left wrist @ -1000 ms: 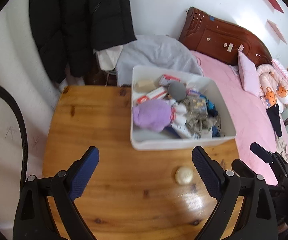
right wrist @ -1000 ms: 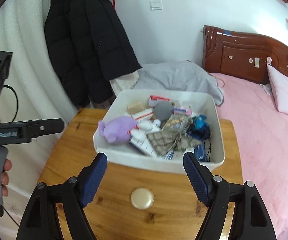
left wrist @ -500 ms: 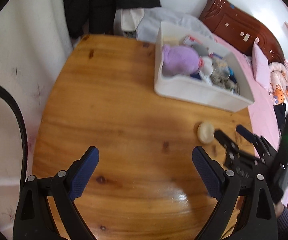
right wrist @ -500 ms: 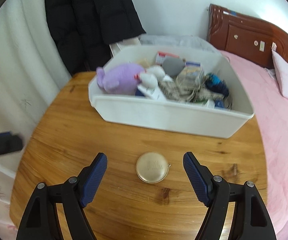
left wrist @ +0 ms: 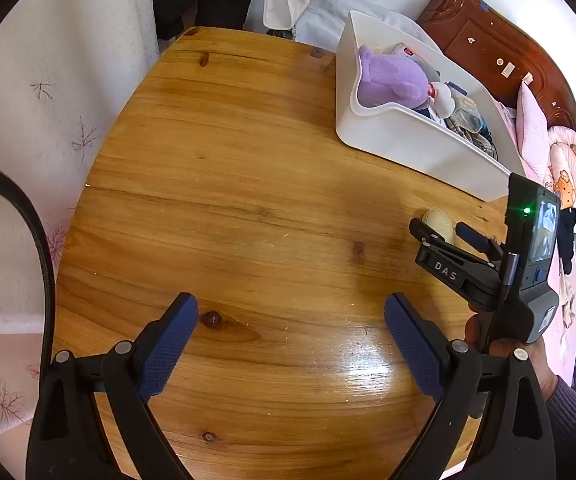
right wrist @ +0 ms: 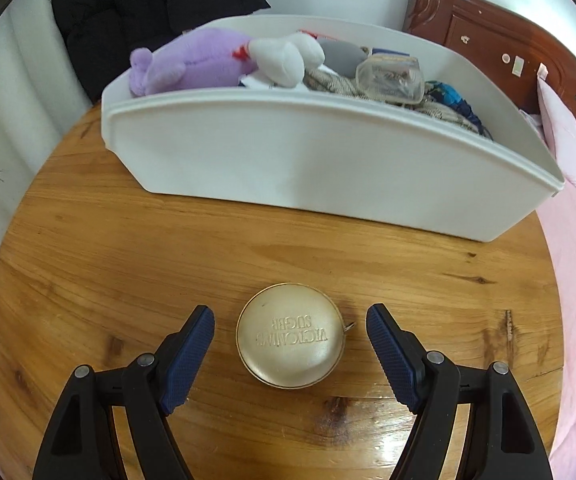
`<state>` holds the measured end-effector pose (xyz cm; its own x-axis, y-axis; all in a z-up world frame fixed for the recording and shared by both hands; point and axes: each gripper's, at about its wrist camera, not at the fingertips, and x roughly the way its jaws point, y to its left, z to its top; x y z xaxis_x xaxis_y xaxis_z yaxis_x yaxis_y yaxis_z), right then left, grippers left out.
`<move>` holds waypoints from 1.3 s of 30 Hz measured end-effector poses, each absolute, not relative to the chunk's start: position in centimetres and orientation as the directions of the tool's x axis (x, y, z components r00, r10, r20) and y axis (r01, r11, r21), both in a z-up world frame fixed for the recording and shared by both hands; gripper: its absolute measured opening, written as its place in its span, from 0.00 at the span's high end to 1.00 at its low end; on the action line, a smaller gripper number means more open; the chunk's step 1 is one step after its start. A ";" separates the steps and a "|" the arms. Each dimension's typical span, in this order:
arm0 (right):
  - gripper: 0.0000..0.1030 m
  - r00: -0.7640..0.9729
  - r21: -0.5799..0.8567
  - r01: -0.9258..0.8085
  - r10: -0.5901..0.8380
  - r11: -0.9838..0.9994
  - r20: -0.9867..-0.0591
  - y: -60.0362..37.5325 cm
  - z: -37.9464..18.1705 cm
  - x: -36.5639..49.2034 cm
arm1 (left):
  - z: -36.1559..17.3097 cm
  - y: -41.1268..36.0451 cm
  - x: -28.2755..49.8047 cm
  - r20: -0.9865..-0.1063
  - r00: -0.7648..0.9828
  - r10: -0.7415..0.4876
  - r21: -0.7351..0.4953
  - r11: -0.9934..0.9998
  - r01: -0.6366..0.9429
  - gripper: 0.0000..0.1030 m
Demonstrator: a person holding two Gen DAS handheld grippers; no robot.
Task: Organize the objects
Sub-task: 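Move the right gripper to the gold compact and grasp it, then lift the gold compact with the right gripper and carry it over the tray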
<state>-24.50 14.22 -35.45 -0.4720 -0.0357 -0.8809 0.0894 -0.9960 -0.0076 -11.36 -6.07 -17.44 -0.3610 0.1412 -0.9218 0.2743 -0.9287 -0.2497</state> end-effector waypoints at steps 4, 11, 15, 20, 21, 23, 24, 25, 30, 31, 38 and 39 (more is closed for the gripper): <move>0.40 -0.468 -0.004 0.080 -0.034 -0.997 -0.883 14.1 -36.0 -24.2 | -17.5 -6.1 -11.4 -0.922 -0.360 0.140 -0.247 -0.930 0.273 0.08; 0.46 -0.458 0.010 0.098 -0.054 -0.995 -0.887 13.9 -36.0 -23.3 | -17.5 -5.6 -11.7 -0.925 -0.351 0.144 -0.244 -0.934 0.260 0.08; 0.46 -0.445 0.055 0.095 -0.092 -0.994 -0.891 14.2 -35.1 -22.2 | -17.2 -5.2 -11.9 -0.925 -0.351 0.143 -0.239 -0.939 0.247 0.08; 0.46 -0.486 0.089 0.101 -0.127 -0.991 -0.864 14.7 -31.4 -20.4 | -16.4 -4.6 -12.3 -0.921 -0.363 0.142 -0.236 -0.944 0.229 0.08; 0.46 -0.491 0.093 0.101 -0.131 -0.991 -0.862 14.7 -30.7 -20.3 | -16.2 -4.5 -12.3 -0.920 -0.367 0.139 -0.232 -0.947 0.224 0.08; 0.46 -0.499 0.096 0.104 -0.135 -0.990 -0.856 14.9 -29.0 -20.5 | -15.9 -4.2 -12.4 -0.920 -0.369 0.134 -0.225 -0.950 0.216 0.08; 0.46 -0.508 0.091 0.103 -0.131 -0.991 -0.852 14.7 -28.3 -21.3 | -15.8 -4.1 -12.5 -0.919 -0.369 0.137 -0.228 -0.950 0.213 0.08; 0.46 -0.518 0.088 0.102 -0.128 -0.991 -0.845 14.8 -27.4 -21.2 | -15.7 -3.9 -12.6 -0.919 -0.368 0.140 -0.229 -0.950 0.211 0.08; 0.46 -0.555 0.107 0.088 -0.138 -0.990 -0.820 15.2 -23.1 -22.1 | -15.0 -3.2 -13.0 -0.915 -0.378 0.139 -0.222 -0.957 0.186 0.08; 0.46 -0.562 0.109 0.085 -0.137 -0.990 -0.816 15.6 -22.3 -22.3 | -14.9 -3.1 -13.1 -0.915 -0.379 0.140 -0.223 -0.958 0.183 0.08; 0.46 -0.614 0.100 0.080 -0.129 -0.992 -0.779 17.5 -16.5 -25.0 | -14.2 -1.8 -13.7 -0.908 -0.391 0.152 -0.224 -0.964 0.145 0.08; 0.46 -0.628 0.092 0.086 -0.126 -0.992 -0.768 17.5 -15.5 -25.6 | -14.2 -1.6 -13.6 -0.908 -0.391 0.154 -0.224 -0.964 0.142 0.08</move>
